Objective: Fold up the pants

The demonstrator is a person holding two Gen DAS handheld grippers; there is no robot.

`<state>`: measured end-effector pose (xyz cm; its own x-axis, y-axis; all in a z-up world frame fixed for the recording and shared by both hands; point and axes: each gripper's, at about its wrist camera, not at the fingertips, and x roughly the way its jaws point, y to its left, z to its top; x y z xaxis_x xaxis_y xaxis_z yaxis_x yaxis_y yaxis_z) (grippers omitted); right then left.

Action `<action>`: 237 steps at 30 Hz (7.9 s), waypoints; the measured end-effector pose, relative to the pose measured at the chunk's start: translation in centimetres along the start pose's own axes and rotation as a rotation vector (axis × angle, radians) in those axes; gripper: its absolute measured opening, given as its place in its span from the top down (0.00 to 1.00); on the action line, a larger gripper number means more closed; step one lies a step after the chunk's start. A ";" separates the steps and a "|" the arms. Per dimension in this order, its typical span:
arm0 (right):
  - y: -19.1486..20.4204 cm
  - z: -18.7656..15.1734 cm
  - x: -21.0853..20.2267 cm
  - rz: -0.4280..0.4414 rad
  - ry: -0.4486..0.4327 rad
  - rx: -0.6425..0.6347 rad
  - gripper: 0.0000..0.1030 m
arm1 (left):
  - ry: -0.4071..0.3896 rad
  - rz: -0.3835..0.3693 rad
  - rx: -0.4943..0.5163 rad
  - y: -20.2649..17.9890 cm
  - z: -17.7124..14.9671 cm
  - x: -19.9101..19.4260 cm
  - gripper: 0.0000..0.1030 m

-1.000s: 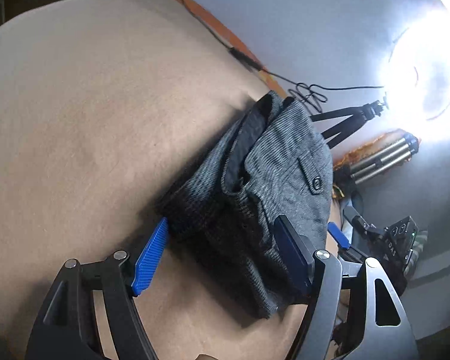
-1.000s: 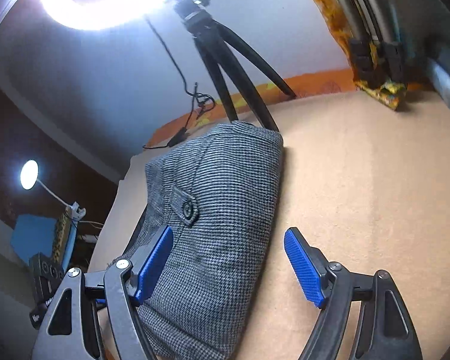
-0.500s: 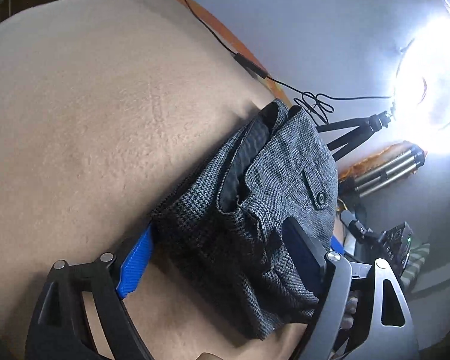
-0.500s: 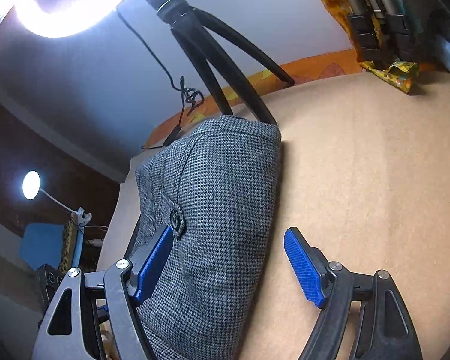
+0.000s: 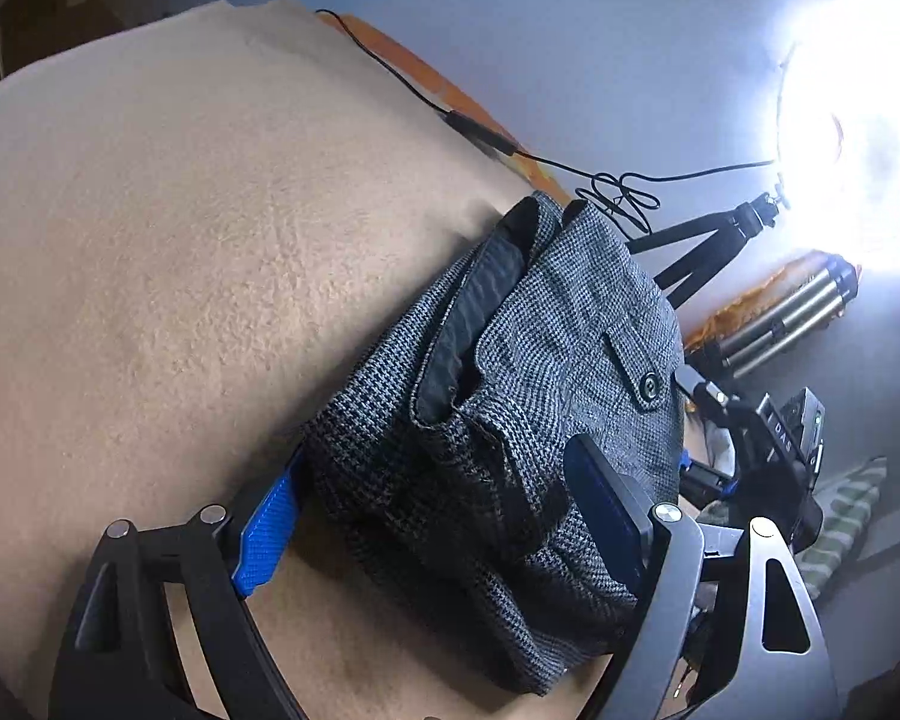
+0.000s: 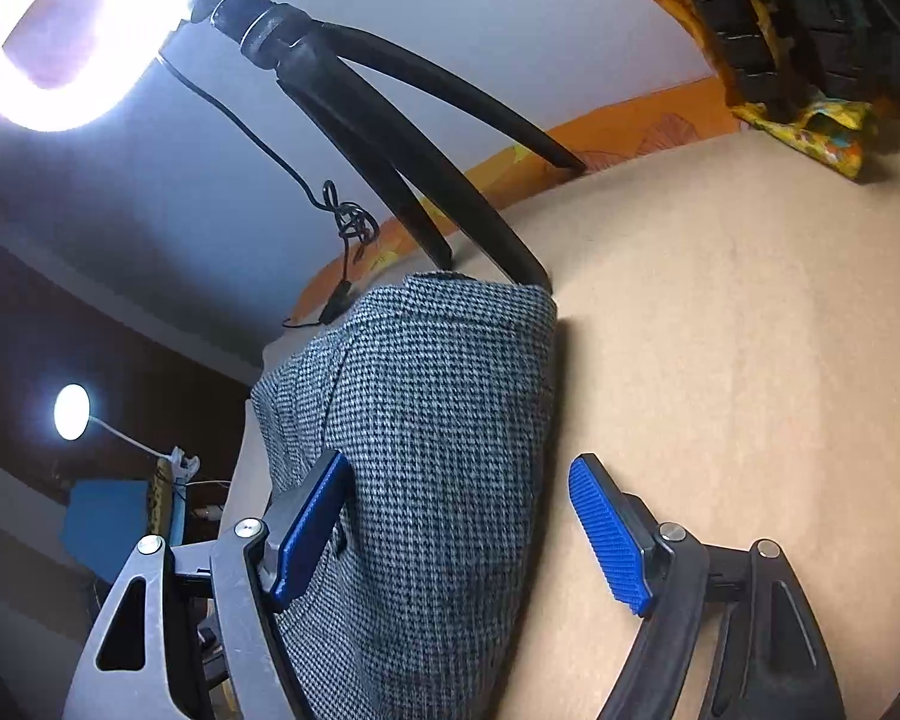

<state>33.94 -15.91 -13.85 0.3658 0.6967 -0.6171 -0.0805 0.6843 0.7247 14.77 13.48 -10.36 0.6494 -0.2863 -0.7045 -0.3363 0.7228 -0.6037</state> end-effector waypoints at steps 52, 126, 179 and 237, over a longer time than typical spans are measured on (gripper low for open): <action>12.3 -4.6 -9.2 -0.149 -0.172 -0.368 0.79 | -0.076 -0.105 0.299 -8.8 -4.5 -5.0 0.75; -21.3 13.6 -33.6 -0.602 -0.309 -0.153 0.54 | 0.034 -0.235 0.472 -36.9 -14.5 17.8 0.60; -3.6 -8.0 -41.3 -0.652 -0.452 -0.231 0.40 | -0.088 -0.161 0.784 -29.2 -19.3 -6.3 0.39; 2.2 -19.9 -33.1 -0.756 -0.554 -0.343 0.00 | -0.168 0.002 0.818 -20.6 -19.6 -9.8 0.16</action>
<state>3.25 -33.20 2.06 0.8050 -0.0871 -0.5869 0.1210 0.9925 0.0186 2.03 -10.93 1.68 0.7644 -0.2339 -0.6008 0.2220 0.9704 -0.0952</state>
